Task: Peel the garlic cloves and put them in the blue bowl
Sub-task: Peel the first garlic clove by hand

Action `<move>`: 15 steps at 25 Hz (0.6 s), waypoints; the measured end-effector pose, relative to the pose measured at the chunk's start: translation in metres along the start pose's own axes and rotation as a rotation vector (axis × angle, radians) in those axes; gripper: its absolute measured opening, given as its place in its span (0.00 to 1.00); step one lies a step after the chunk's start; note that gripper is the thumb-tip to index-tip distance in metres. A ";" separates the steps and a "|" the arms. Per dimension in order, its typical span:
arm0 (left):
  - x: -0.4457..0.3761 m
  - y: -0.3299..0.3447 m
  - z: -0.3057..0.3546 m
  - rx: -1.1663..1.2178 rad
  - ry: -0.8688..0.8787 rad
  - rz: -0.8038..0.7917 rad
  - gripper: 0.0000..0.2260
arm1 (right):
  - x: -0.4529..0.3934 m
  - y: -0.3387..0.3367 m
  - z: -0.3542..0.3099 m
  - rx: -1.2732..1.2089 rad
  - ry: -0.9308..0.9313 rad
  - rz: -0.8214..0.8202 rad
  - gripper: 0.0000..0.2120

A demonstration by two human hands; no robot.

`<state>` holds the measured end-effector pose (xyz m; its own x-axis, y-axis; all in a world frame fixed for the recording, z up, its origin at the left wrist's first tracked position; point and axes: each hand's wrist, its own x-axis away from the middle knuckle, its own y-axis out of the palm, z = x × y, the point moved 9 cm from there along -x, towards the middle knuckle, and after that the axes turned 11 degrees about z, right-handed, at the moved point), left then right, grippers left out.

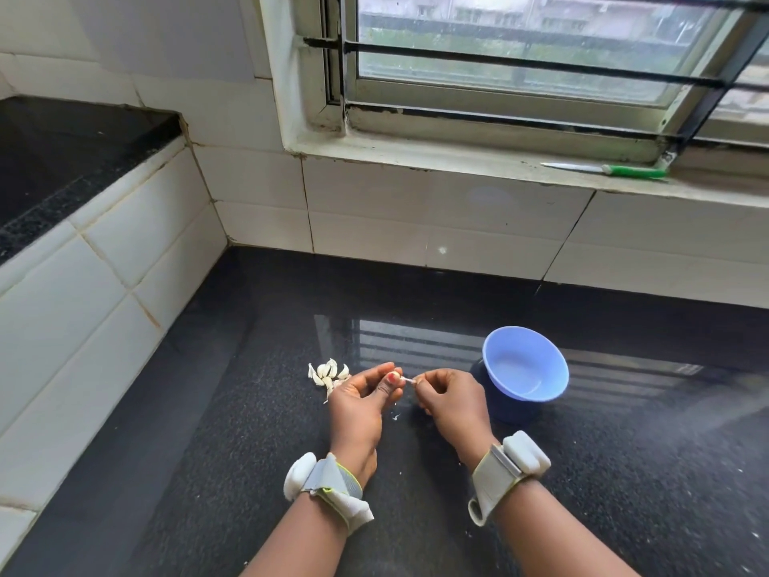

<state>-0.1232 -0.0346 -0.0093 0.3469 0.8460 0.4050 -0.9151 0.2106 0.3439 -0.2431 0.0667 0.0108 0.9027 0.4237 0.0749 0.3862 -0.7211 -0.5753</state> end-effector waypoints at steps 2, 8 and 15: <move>0.001 -0.002 -0.004 0.059 -0.043 0.022 0.07 | -0.002 -0.003 0.002 0.017 0.002 0.033 0.08; 0.000 0.000 -0.002 0.111 -0.120 0.011 0.07 | 0.001 -0.012 -0.014 0.202 -0.233 0.034 0.05; 0.003 0.003 -0.012 0.074 -0.180 0.002 0.08 | 0.014 0.006 -0.019 0.475 -0.462 -0.095 0.10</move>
<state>-0.1273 -0.0256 -0.0167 0.3827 0.7435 0.5485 -0.9003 0.1668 0.4021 -0.2240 0.0575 0.0240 0.6541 0.7408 -0.1530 0.2391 -0.3944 -0.8873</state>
